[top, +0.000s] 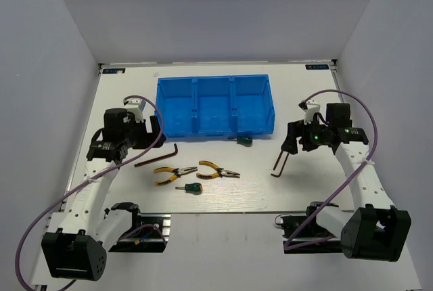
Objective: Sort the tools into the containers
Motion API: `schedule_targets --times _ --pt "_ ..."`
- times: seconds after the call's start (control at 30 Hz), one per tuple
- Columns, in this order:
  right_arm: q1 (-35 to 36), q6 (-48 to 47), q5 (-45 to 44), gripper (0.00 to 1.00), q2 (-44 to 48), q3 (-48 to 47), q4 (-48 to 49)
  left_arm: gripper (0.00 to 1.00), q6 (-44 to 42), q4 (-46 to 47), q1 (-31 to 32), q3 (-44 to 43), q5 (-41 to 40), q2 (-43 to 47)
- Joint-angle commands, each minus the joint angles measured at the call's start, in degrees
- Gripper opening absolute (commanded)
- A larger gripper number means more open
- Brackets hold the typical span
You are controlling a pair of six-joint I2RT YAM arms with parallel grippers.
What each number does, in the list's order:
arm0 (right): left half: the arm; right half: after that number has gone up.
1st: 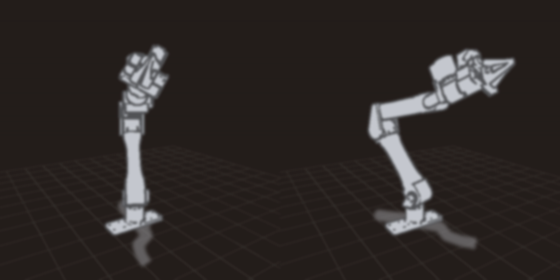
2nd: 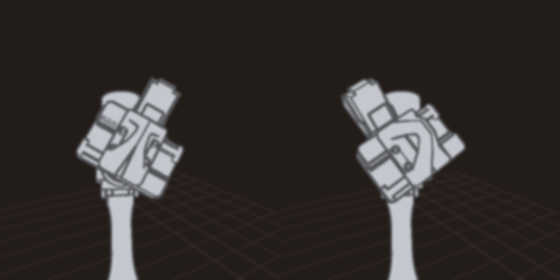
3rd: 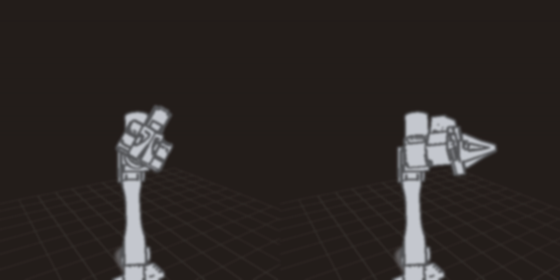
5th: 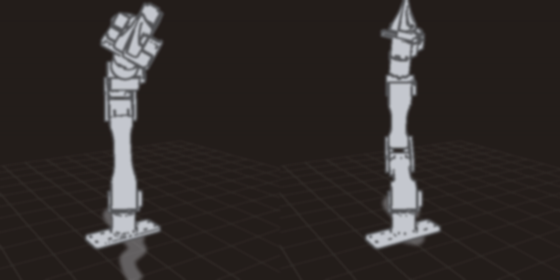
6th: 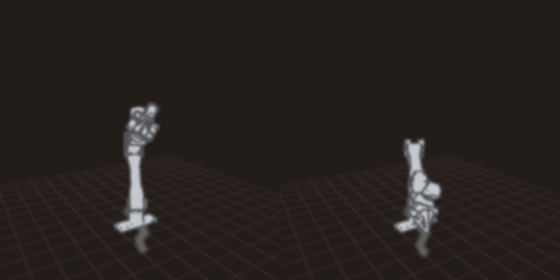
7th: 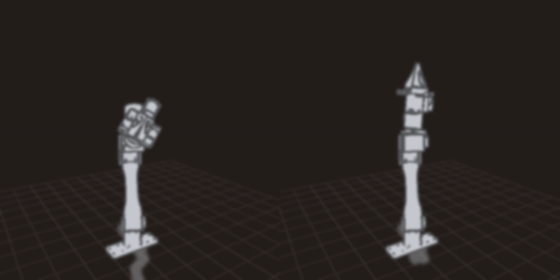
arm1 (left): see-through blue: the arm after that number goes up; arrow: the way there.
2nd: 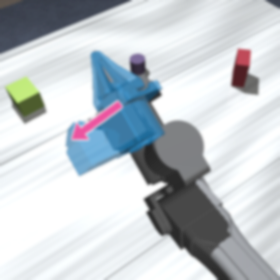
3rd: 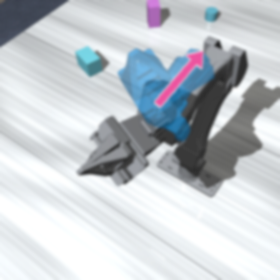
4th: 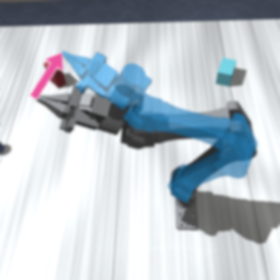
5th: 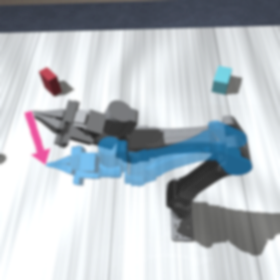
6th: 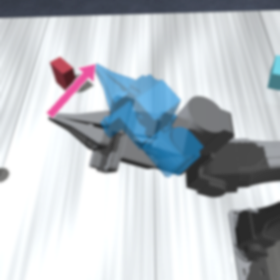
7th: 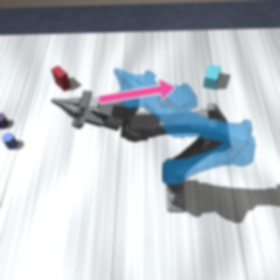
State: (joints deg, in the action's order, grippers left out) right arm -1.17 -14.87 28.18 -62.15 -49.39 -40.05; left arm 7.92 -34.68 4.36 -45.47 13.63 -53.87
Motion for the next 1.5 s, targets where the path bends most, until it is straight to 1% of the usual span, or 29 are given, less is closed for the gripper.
schedule_targets --times 0.0,0.1,0.2,0.23,0.27,0.3,0.33,0.37,0.4,0.43,0.47,0.5,0.53,0.6,0.63,0.67,0.77,0.8,0.9,0.97,1.0,1.03,1.1,1.13,1.17,1.23,1.4,1.47 --pt "-0.32 0.99 0.9 0.9 1.42 -0.09 2.0 1.0 -0.72 1.18 0.3 -0.58 2.71 1.57" --pt "-0.41 -2.17 3.71 0.9 1.68 -0.36 0.07 1.0 -0.72 1.19 0.3 -0.58 2.72 1.05" --pt "-0.32 -4.72 6.52 0.9 2.21 -0.01 -0.9 0.93 -1.24 1.19 0.3 -0.58 2.72 0.43" --pt "-0.32 -5.07 7.23 0.82 2.3 -0.1 -1.34 0.87 -1.24 1.19 0.3 -0.58 2.72 0.43" --pt "-0.41 -6.99 7.84 0.3 2.21 -0.01 -1.87 0.6 -1.24 1.19 0.3 -0.58 2.72 -0.09" --pt "-0.24 -7.18 7.68 0.0 2.12 0.08 -2.13 0.18 0.15 0.58 0.3 -0.58 1.94 -0.97" --pt "-0.32 -3.97 6.63 0.0 1.86 0.34 -1.53 0.0 0.16 0.57 0.3 -0.58 1.93 -0.98" --pt "-0.32 -3.94 4.27 0.0 1.42 0.34 -1.52 0.0 0.16 0.05 0.3 -0.58 1.93 -0.98" --pt "-0.32 -1.85 3.73 0.03 1.07 -0.09 -1.0 0.0 0.77 0.05 0.3 -0.58 1.93 -1.67" --pt "-0.32 -1.83 3.11 0.36 0.63 -0.44 -1.43 0.01 1.47 0.05 0.3 -0.58 2.45 -2.38" --pt "-0.32 -2.96 3.63 0.6 -0.85 -1.41 -2.21 0.12 1.48 -0.65 0.3 -0.58 2.46 -2.38" --pt "-0.32 -3.49 3.89 0.73 -1.65 -2.2 -5.35 0.32 2.96 -0.66 0.3 -0.58 1.85 -3.95" --pt "-0.41 -4.45 4.42 0.78 -2.09 -2.55 -6.17 0.56 2.98 -1.35 0.3 -0.58 1.84 -4.75" --pt "-0.41 -4.73 5.12 0.78 -2.98 -1.95 -6.62 0.66 3.67 -3.02 0.3 -1.28 2.46 -6.85" --pt "-0.33 -4.64 5.56 0.78 -2.89 -1.51 -6.27 0.69 3.68 -4.42 0.3 -2.15 2.46 -10.26" --pt "-0.41 -4.64 6.0 0.78 -2.11 -1.07 -5.13 0.69 3.68 -6.35 0.82 -3.47 2.46 -11.86" --pt "-0.33 -4.2 6.53 0.78 -1.13 0.78 -2.4 0.69 2.37 -6.37 1.43 -3.48 4.64 -13.9" --pt "-0.41 -4.11 6.62 0.78 -1.04 0.78 -2.05 0.69 2.36 -4.8 2.14 -3.48 3.87 -14.42" --pt "-0.41 -5.33 7.23 0.78 -1.48 0.43 -1.78 0.69 -1.58 -3.13 3.28 -5.06 3.34 -16.43" --pt "-0.41 -6.74 7.5 0.8 -2.01 0.43 -1.52 0.65 -7.64 -1.72 3.29 -6.29 4.03 -16.97" --pt "-0.41 -7.01 7.85 0.8 -2.1 0.43 -1.43 0.65 -10.44 0.2 3.9 -7.08 5.26 -17.58" --pt "-0.41 -7.27 8.2 0.8 -2.36 0.43 -1.43 0.64 -16.13 0.74 4.42 -7.69 5.27 -18.11" --pt "-0.5 -8.06 9.42 0.8 -2.62 0.34 -1.08 0.64 -21.52 0.75 5.04 -9.1 4.74 -19.78" --pt "-0.59 -8.15 9.61 0.8 -2.8 0.34 -1.08 0.62 -24.07 -1.34 5.74 -10.32 3.61 -21.0" --pt "-0.59 -8.41 10.39 0.8 -2.97 0.17 -0.82 0.62 -28.36 -1.88 6.7 -10.34 0.21 -23.8" --pt "-0.59 -8.68 10.58 0.8 -3.15 0.08 -0.82 0.62 -29.45 -0.31 7.58 -9.64 -1.32 -24.62" --pt "-1.11 -9.73 10.93 0.8 -4.73 -1.33 -2.22 0.6 -32.36 2.77 9.61 -7.27 -1.85 -28.39" --pt "-1.38 -10.0 10.66 0.8 -5.35 -1.85 -2.75 0.6 -33.58 4.08 10.41 -5.95 -2.55 -28.4"
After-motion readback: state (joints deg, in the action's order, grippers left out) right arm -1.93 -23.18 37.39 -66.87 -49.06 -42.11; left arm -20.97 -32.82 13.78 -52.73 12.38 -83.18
